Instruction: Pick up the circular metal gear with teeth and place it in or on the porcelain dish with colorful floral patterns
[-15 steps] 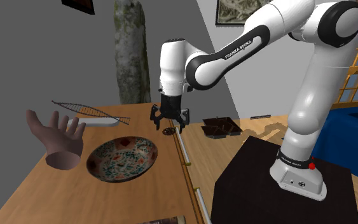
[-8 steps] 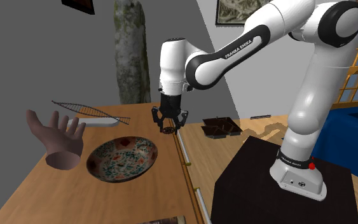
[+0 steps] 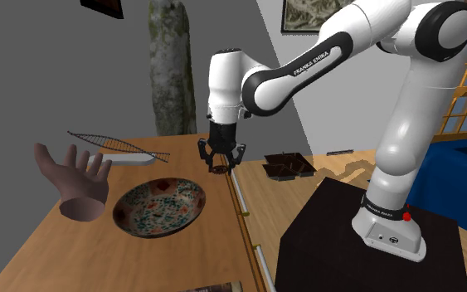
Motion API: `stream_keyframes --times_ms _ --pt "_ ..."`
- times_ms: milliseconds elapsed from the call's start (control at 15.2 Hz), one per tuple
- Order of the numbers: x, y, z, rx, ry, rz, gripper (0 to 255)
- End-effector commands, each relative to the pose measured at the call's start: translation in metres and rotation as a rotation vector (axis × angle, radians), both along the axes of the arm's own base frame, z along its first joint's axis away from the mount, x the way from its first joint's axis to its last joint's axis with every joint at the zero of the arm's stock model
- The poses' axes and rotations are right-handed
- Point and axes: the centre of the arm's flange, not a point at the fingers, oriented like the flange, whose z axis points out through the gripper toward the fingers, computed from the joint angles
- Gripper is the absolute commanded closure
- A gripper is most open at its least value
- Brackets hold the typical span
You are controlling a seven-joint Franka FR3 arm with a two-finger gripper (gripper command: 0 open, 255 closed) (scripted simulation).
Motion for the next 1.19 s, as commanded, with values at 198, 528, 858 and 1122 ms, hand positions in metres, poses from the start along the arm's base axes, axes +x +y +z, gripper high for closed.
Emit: stream_keyframes --times_ms 198,528,858,1122 --pt "-0.001 0.000 0.023 -0.002 0.003 0.000 255" --pt "-0.001 0.000 0.049 -0.002 0.003 0.000 255" --pt "-0.001 0.000 0.075 -0.002 0.003 0.000 255" --pt "-0.001 0.000 0.097 -0.002 0.003 0.000 255"
